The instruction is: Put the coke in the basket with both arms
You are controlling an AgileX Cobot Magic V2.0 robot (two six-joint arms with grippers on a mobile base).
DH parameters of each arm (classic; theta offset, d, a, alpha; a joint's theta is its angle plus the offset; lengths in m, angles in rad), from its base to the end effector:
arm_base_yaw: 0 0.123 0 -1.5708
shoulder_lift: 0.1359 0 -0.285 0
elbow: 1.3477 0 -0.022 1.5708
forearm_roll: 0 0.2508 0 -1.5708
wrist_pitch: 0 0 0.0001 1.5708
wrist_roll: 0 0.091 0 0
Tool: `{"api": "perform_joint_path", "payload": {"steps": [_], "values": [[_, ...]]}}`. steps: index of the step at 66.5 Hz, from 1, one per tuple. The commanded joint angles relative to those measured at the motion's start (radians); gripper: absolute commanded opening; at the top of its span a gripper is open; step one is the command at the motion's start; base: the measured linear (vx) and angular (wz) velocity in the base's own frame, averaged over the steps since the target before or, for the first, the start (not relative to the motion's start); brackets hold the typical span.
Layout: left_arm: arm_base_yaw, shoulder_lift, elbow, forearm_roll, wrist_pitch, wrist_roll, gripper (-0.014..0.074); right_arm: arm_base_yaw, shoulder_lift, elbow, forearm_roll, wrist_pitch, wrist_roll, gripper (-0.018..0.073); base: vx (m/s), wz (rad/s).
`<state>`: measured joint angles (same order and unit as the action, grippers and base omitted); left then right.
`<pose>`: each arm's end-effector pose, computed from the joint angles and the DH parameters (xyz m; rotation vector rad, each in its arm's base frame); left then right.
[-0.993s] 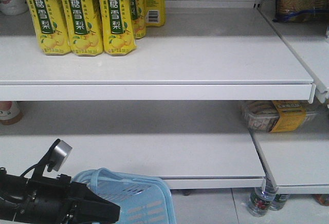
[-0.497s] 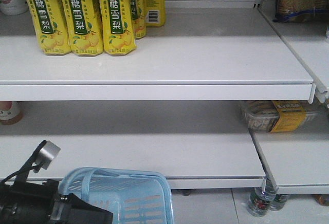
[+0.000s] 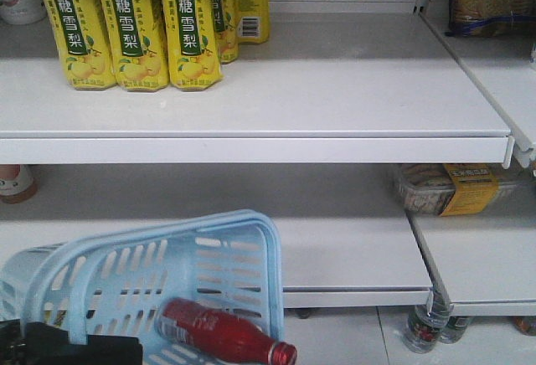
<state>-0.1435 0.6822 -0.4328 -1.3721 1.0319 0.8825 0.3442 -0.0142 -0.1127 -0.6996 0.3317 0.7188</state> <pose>0.0878 -0.0901 0.2895 0.4753 1.9920 -1.3016 0.0501 -0.0024 0.2284 -0.0769 1.6131 0.1316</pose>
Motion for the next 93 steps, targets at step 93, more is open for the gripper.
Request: {"api": "perform_joint_path", "payload": {"steps": [93], "values": [[-0.004,-0.488,0.343,1.274,-1.130,-0.882,-0.0006,-0.005,0.003,-0.027,-0.026,-0.048,0.005,-0.0010,0.00,0.00]]}}
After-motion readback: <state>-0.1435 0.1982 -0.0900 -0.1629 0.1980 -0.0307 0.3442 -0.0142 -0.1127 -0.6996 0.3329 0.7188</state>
